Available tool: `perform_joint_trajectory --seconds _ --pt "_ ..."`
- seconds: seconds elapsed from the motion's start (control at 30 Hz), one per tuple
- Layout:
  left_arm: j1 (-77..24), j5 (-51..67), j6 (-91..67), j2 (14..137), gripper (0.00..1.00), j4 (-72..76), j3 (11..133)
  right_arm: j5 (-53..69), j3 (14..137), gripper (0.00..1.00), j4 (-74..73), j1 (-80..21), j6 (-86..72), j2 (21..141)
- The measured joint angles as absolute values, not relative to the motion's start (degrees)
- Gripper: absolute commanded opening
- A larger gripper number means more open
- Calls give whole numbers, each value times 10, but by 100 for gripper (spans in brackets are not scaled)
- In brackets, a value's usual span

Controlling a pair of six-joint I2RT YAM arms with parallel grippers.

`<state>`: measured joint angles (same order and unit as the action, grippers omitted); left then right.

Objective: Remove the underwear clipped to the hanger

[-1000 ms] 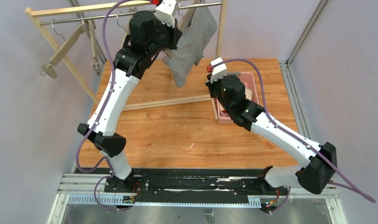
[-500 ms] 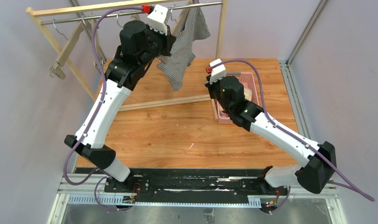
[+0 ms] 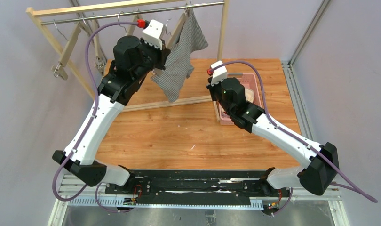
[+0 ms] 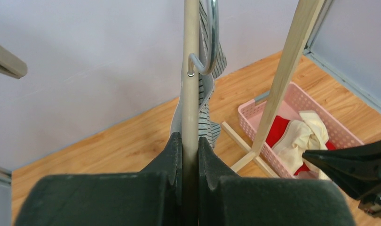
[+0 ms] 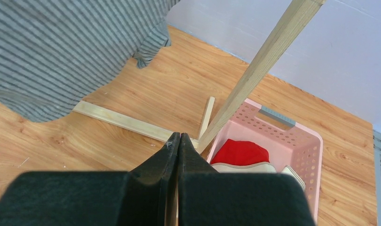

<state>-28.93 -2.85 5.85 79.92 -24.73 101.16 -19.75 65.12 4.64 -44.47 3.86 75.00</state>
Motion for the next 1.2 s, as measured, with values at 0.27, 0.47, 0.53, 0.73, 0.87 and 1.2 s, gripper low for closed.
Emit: perform_joint_trajectory --seconds 0.27,0.47,0.53,0.73,0.87,1.2 --pt "-289 8 77 726 0 -302 935 -200 650 6 38 -444 36 750" --pt "-289 61 114 630 0 -392 825 -128 650 27 -15 -393 25 739" --pt "-289 78 125 606 0 -424 793 -84 649 42 -37 -355 22 731" --pt "-289 139 154 572 0 -480 724 88 602 76 -63 -231 4 651" --pt "-289 196 166 569 0 -490 708 237 573 78 -63 -179 -1 595" --pt "-289 344 170 582 0 -464 731 491 577 78 -30 -172 -18 609"
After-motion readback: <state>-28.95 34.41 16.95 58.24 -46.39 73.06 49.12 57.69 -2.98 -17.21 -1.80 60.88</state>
